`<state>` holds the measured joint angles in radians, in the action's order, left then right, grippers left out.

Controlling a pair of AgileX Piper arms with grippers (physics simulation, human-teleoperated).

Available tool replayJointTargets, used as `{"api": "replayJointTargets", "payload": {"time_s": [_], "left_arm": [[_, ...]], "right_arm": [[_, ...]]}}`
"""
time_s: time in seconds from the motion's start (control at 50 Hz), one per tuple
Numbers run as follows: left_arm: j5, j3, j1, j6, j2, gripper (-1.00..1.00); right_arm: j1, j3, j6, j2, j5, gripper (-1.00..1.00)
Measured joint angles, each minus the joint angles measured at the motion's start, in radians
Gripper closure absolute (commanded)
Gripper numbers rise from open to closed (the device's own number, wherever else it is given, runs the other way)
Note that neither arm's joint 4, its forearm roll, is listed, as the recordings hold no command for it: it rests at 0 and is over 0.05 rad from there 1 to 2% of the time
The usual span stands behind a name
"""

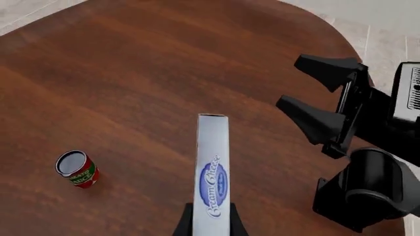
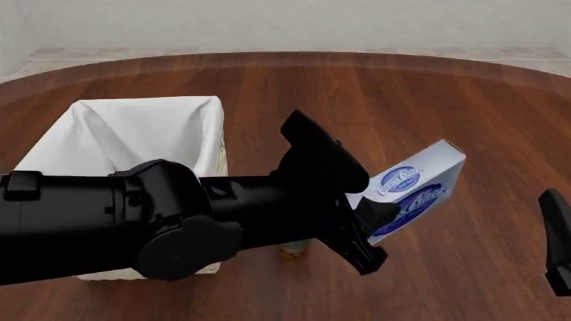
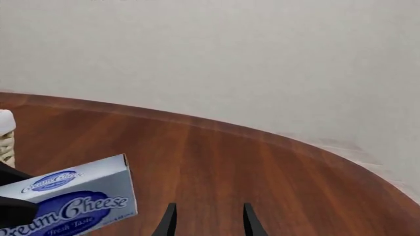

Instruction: Pick up the cream cheese box, and put it in the basket.

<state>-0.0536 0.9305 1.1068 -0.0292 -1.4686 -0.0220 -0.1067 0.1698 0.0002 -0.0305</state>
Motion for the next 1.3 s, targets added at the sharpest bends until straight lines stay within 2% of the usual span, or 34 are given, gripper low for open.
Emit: {"api": "replayJointTargets", "payload": {"time_s": [0.72, 1.3], "left_arm": [[0.053, -0.019, -0.037, 0.015, 0.185, 1.00], [0.127, 0.000, -0.086, 0.016, 0.349, 1.00]], "right_arm": [[-0.007, 0.024, 0.000, 0.000, 0.013, -1.00], [-0.012, 0.014, 0.004, 0.000, 0.007, -1.00]]}}
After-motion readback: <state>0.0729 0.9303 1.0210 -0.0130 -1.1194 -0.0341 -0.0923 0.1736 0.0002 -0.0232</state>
